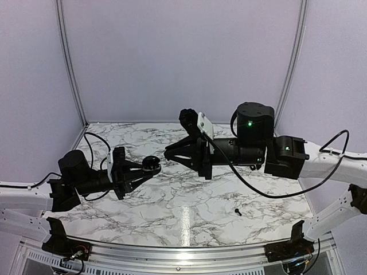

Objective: Insert the wireless bluetooth earbuds into the charging case
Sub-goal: Insert the left earbud into the left side groove of the charging case.

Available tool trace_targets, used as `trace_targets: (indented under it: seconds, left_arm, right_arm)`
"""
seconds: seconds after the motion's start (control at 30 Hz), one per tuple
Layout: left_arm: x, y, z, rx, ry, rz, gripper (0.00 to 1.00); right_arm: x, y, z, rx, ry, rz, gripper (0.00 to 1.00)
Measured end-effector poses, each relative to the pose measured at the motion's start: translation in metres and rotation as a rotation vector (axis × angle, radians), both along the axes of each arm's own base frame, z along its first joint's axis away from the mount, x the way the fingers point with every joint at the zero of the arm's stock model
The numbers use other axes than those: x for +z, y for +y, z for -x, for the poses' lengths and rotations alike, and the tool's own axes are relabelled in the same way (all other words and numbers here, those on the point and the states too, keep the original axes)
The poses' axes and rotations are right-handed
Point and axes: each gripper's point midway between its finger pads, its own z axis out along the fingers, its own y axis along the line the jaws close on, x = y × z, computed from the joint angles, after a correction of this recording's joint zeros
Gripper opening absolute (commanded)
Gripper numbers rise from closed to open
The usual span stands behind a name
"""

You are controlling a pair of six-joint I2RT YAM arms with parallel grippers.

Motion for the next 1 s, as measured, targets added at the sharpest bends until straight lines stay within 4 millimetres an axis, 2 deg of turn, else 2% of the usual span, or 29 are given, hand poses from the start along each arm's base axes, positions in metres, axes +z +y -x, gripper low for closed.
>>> trace_targets:
  seconds: [0.3, 0.7, 1.0]
  left_arm:
    - [0.016, -0.011, 0.012, -0.057, -0.051, 0.023, 0.0]
    - [0.027, -0.018, 0.017, -0.092, -0.057, 0.051, 0.0]
    - [0.028, -0.019, 0.02, -0.106, -0.061, 0.053, 0.0]
  right_arm:
    - [0.018, 0.011, 0.017, 0.093, -0.053, -0.098, 0.06]
    - [0.001, 0.023, 0.018, 0.125, -0.053, -0.079, 0.06]
    - [-0.008, 0.027, 0.017, 0.126, -0.059, -0.061, 0.06]
